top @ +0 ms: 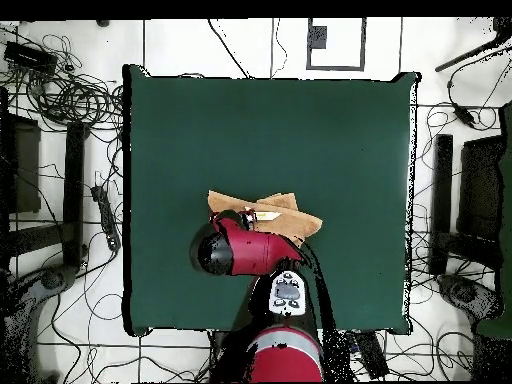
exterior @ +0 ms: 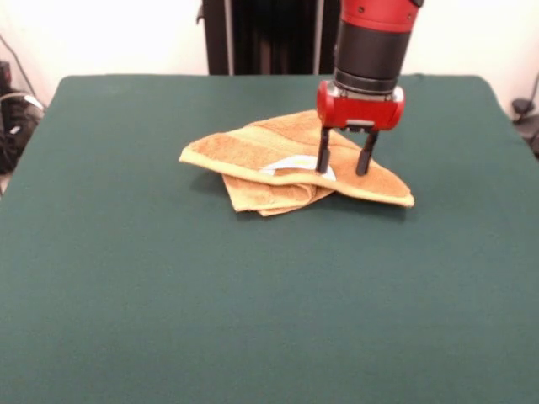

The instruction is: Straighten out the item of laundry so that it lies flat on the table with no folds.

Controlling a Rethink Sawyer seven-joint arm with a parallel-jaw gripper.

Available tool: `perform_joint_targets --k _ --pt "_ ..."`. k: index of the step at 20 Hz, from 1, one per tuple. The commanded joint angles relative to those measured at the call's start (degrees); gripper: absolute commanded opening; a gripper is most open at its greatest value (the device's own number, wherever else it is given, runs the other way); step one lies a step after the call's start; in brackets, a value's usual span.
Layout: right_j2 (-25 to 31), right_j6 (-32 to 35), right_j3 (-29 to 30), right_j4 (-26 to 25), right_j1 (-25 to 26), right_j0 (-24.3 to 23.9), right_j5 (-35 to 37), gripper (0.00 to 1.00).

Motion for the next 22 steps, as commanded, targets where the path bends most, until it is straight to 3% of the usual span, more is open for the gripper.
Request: perform_joint_targets --k 1,6,10,13,22 --pt "0.2 7.5 -0.9 1.4 0.1 0.1 10.5 1.00" --pt "1.4 7.7 -2.0 1.4 0.4 0.3 9.8 1.00" --pt "2.2 7.7 -4.4 2.9 1.4 0.6 16.7 1.00" --pt "0.6 8.5 -7.1 3.2 2.7 2.2 20.5 1.00" --pt "-4.4 14.5 -13.1 4.3 7.7 6.8 19.6 1.00"
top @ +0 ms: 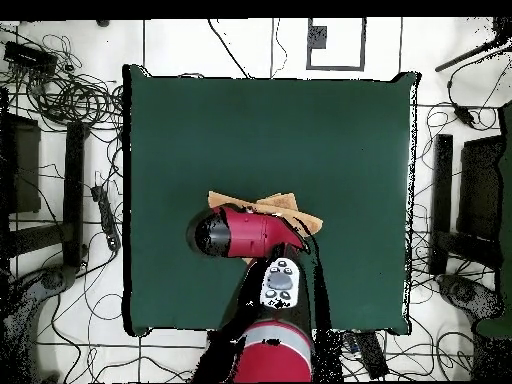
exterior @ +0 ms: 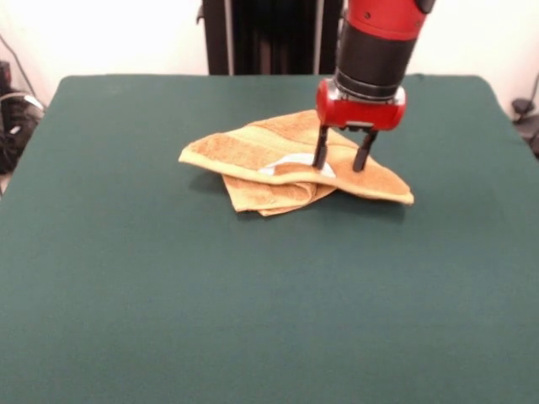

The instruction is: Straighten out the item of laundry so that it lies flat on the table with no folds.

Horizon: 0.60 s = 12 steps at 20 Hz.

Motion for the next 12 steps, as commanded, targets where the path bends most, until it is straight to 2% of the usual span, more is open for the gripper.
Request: perform_joint_targets --k 1,12 --pt "-1.2 13.8 -6.1 3.9 6.2 3.9 6.9 1.00" --pt "-0.6 12.7 -4.6 4.6 6.1 3.1 4.8 1.00"
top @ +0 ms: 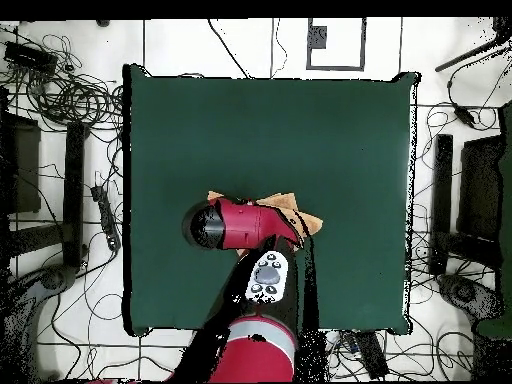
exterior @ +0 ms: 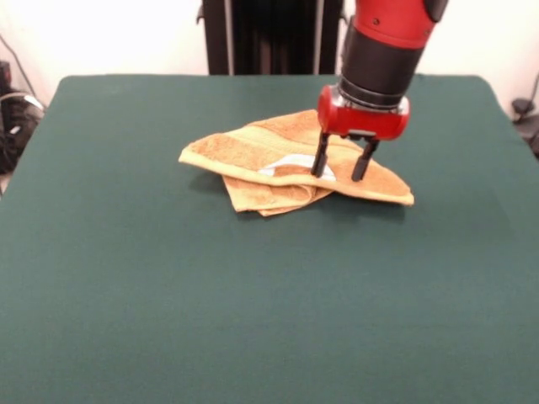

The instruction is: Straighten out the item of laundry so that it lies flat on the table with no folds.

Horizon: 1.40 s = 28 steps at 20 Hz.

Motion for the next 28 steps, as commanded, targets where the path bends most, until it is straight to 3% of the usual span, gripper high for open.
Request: perform_joint_targets --k 1,10,19,28 --pt "2.2 12.2 -0.8 3.0 3.9 0.7 4.3 1.00" --pt "4.0 10.2 2.8 1.6 2.7 -1.1 2.2 1.00" --pt "3.4 11.3 2.8 -0.1 6.6 -0.9 -6.4 1.00" --pt "4.4 10.4 0.6 0.2 11.1 -2.2 -10.5 1.00"
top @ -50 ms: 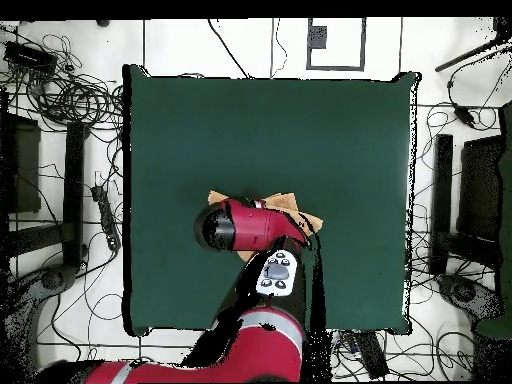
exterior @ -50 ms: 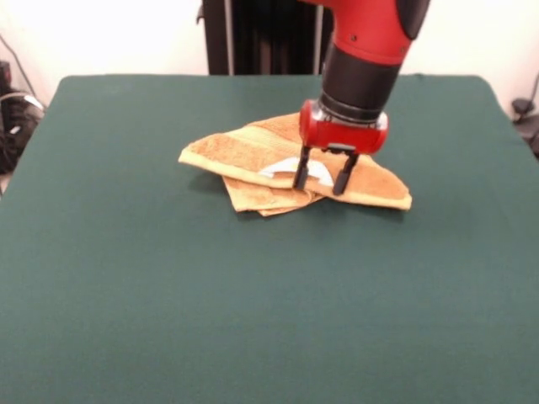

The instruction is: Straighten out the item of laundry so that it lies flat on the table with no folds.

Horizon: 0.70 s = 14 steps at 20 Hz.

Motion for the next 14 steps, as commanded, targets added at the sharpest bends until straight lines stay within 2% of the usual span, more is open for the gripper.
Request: perform_joint_targets --k 1,7,14 --pt "4.8 10.6 0.0 0.4 8.3 -0.5 -5.0 1.00" --pt "4.1 10.9 -3.5 1.5 13.1 0.0 -6.9 1.00" --pt "1.3 10.6 -5.1 1.6 13.9 2.4 -4.3 1.00"
